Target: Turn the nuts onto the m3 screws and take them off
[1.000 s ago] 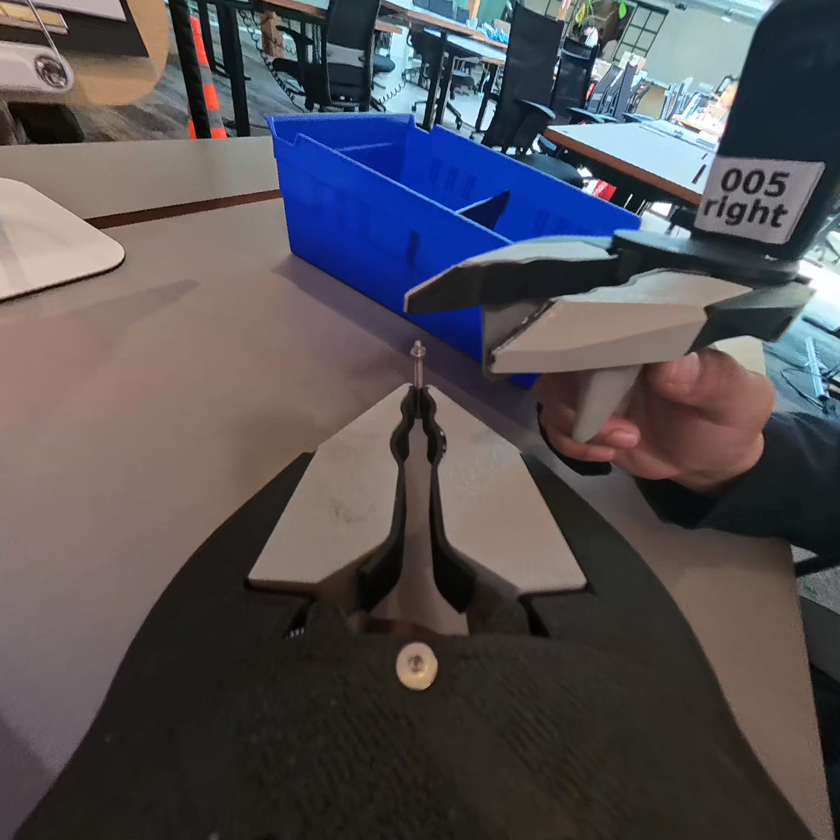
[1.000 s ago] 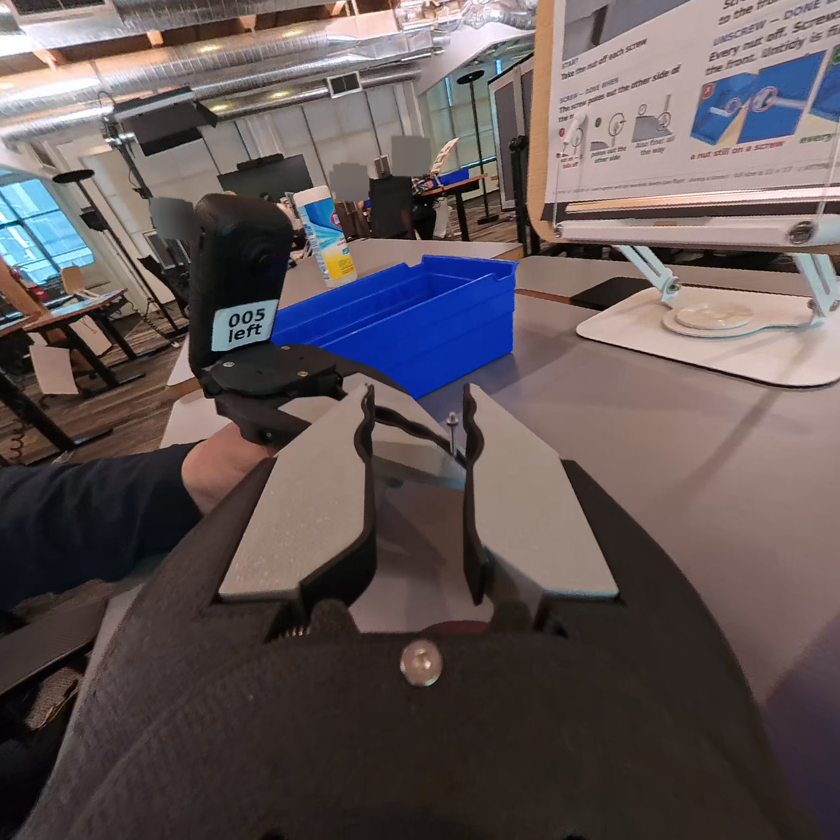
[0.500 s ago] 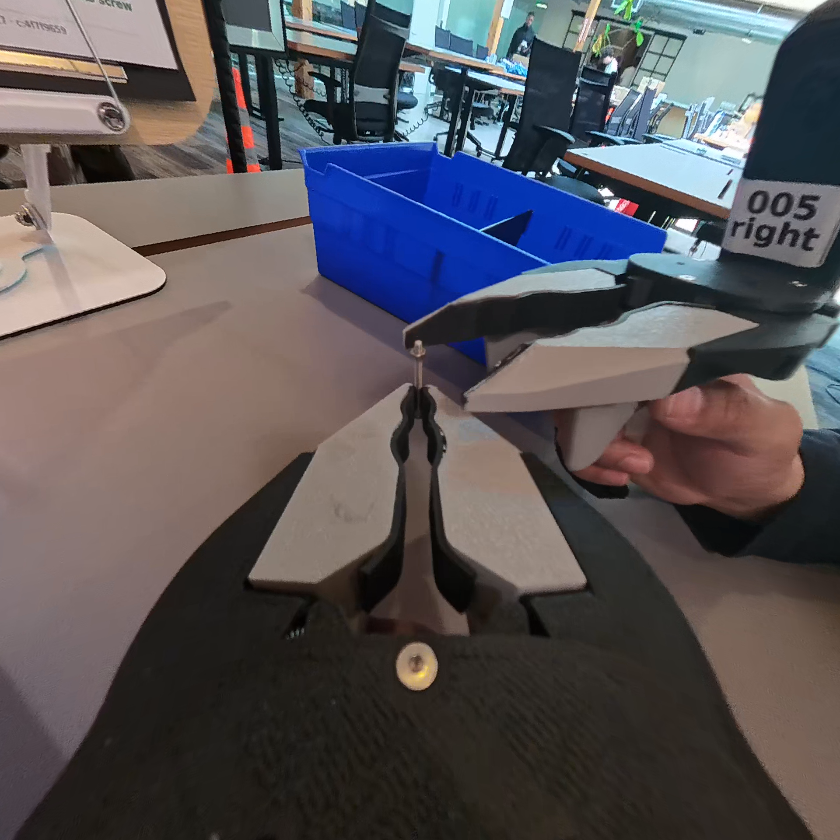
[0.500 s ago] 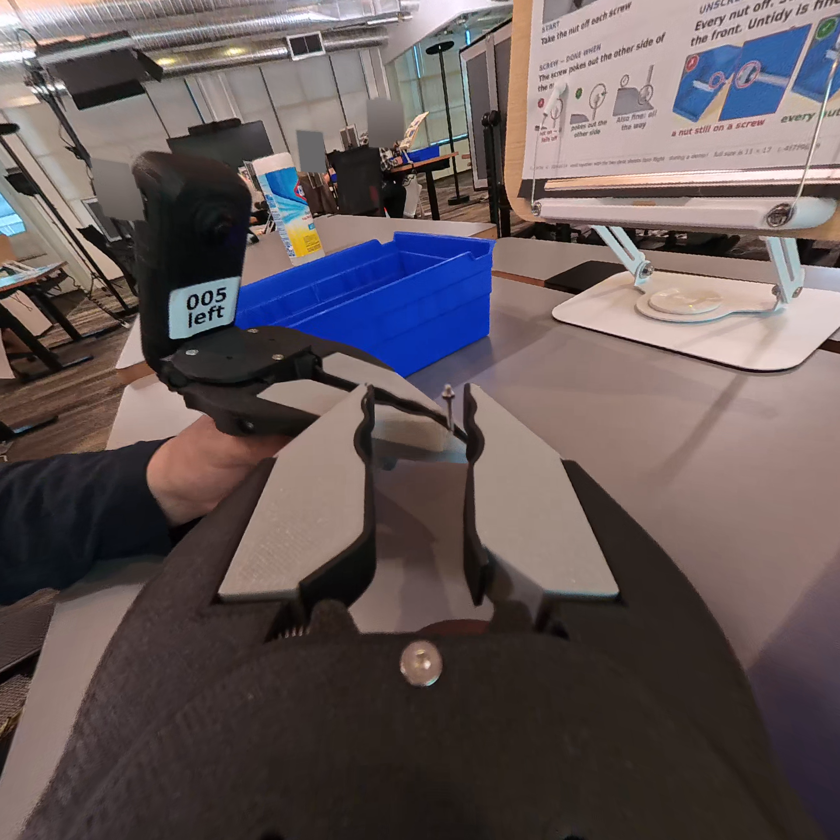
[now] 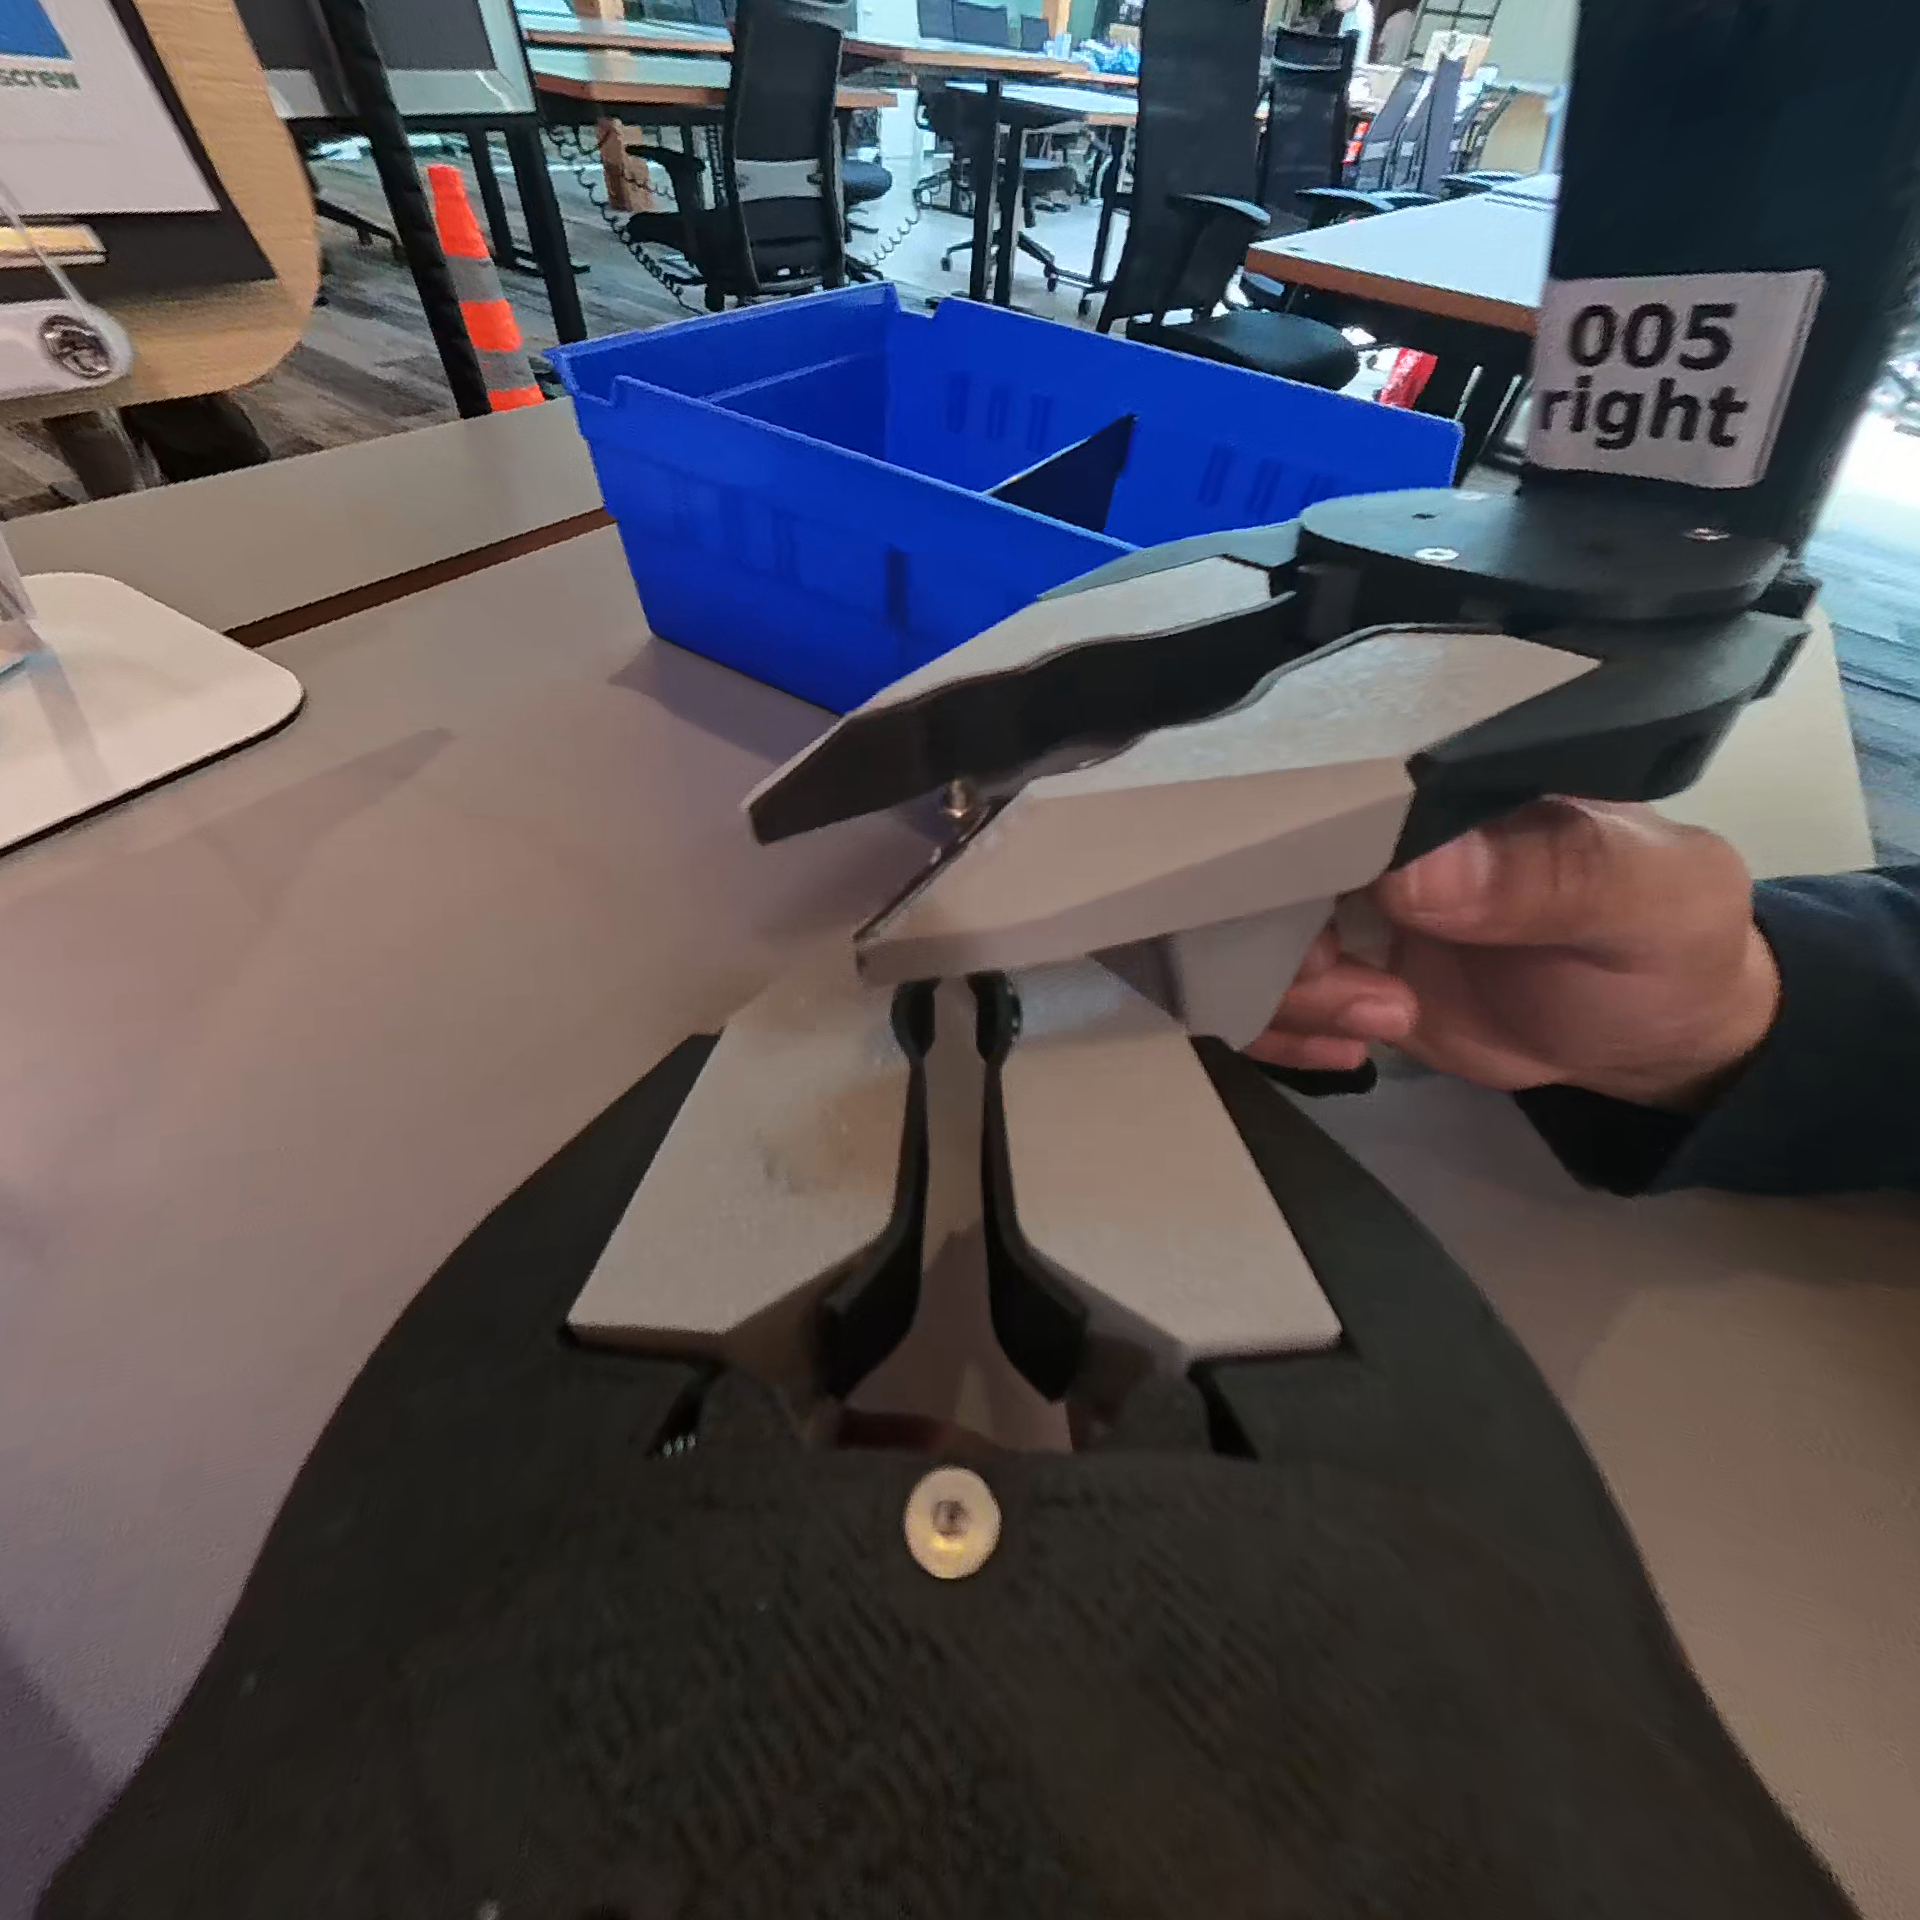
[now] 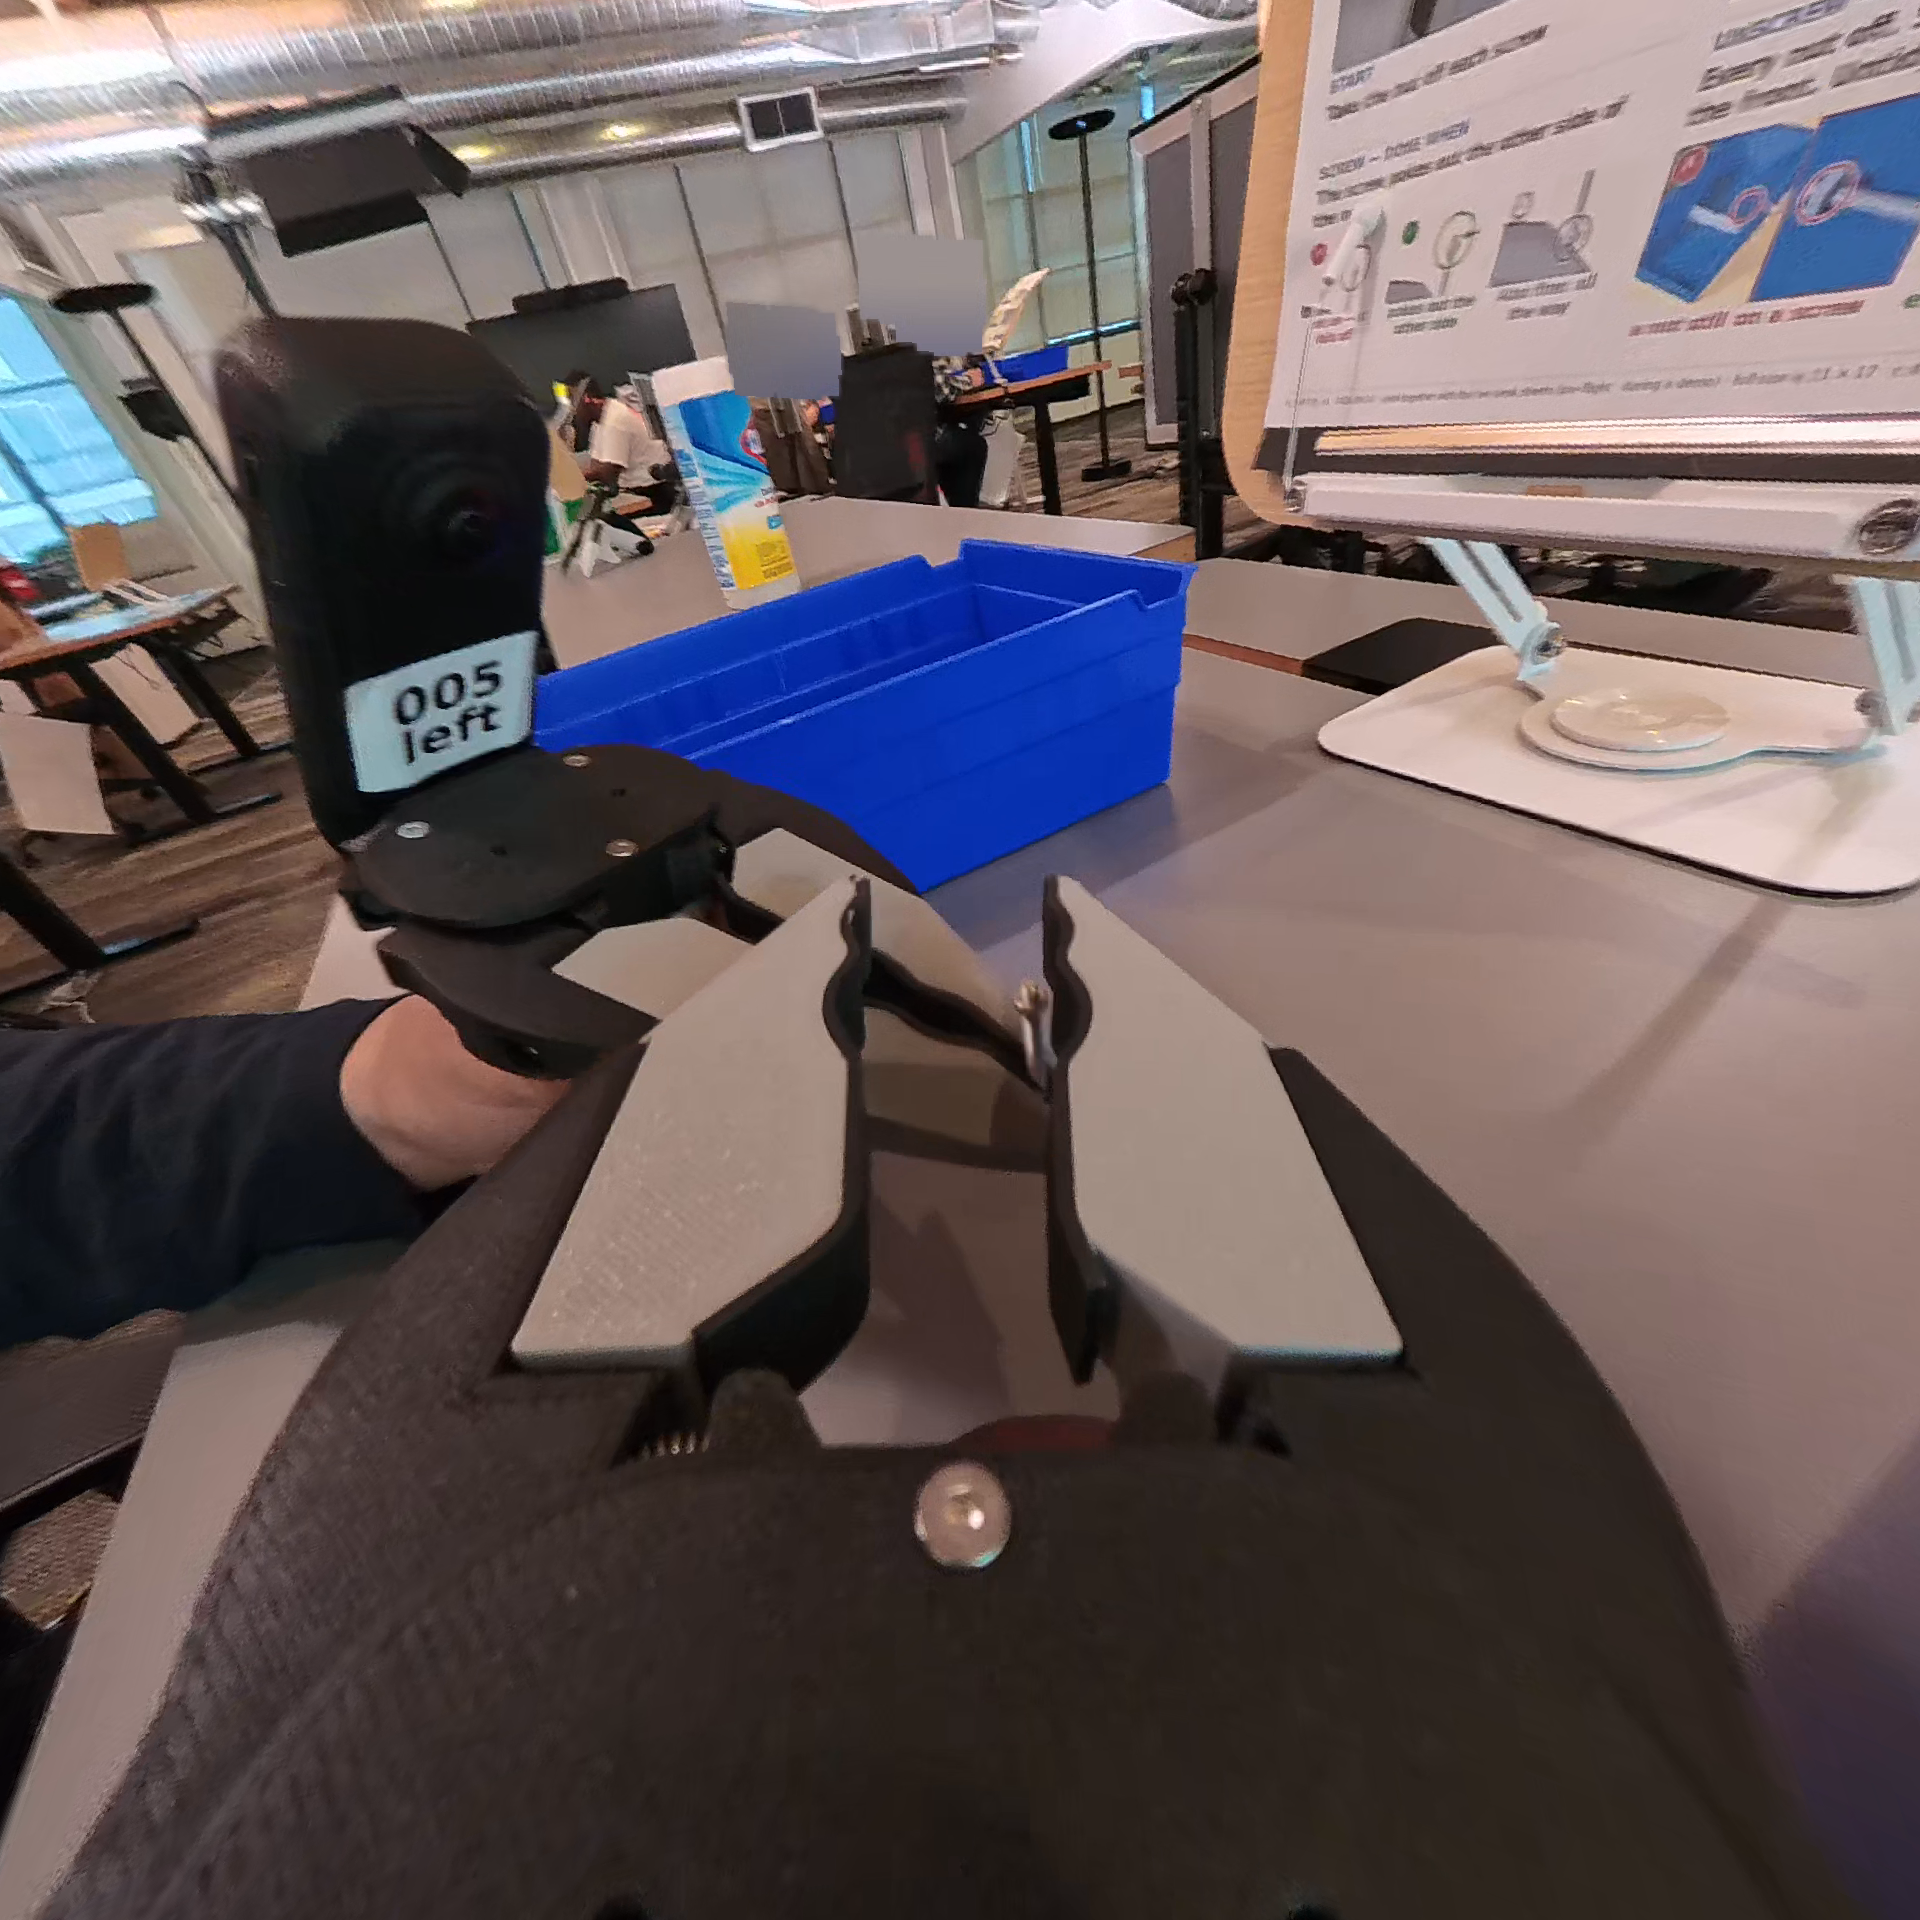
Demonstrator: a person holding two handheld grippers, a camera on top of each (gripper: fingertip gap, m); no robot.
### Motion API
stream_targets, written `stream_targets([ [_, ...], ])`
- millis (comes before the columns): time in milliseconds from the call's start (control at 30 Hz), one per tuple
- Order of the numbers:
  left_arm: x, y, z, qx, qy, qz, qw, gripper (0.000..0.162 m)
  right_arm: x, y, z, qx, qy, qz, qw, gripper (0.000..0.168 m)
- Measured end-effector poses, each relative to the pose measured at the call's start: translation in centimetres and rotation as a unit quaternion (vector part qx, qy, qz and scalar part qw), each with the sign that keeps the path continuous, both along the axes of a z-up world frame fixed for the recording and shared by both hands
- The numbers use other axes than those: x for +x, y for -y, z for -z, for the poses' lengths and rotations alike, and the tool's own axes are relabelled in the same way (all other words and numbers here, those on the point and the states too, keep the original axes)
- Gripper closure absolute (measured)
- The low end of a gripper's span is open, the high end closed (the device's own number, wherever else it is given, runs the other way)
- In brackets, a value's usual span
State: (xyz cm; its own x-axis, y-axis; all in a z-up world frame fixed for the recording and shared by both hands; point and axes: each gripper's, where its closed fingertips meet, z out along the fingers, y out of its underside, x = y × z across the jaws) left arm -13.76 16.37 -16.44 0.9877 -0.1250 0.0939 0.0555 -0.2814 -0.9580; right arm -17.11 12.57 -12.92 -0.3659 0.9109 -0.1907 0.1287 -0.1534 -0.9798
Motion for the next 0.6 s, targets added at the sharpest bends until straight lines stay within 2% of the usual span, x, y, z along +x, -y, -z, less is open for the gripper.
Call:
stream_targets([
  [267, -2.9, 0.5, -0.1, 0.003, 0.022, -0.06, 0.998, 0.162, -0.1, -1.8, 0.4, 0.027, 0.009, 0.045, 0.999, 0.137],
  [500, -2.5, 0.4, 0.2, -0.004, 0.023, -0.054, 0.998, 0.162, -0.2, -0.3, 0.9, 0.044, 0.015, 0.022, 0.999, 0.143],
  [600, -1.5, 0.4, -0.1, 0.001, 0.027, -0.03, 0.999, 0.162, -0.2, 0.3, 0.6, 0.035, 0.007, 0.004, 0.999, 0.141],
])
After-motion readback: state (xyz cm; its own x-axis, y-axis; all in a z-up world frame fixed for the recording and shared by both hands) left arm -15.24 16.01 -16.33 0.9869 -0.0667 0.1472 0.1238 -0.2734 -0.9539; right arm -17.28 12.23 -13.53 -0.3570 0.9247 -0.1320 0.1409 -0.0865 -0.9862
